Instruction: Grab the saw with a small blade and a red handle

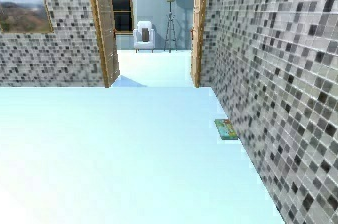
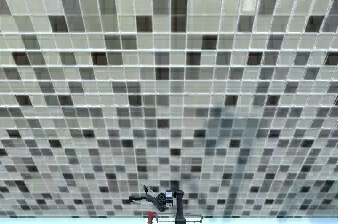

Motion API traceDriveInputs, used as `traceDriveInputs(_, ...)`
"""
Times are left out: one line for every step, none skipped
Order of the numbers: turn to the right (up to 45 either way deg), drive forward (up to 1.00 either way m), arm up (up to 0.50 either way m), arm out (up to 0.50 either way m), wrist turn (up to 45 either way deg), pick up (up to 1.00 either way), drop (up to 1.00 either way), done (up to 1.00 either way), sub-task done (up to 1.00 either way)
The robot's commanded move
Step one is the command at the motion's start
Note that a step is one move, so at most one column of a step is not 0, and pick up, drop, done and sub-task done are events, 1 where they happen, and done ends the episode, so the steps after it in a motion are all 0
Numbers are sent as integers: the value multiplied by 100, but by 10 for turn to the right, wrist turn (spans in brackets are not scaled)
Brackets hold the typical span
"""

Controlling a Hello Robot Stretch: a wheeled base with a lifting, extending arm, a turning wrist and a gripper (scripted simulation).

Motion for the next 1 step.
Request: traceDriveInputs(0, 0, 0, 0, 240, 0, 0, 0, 0)
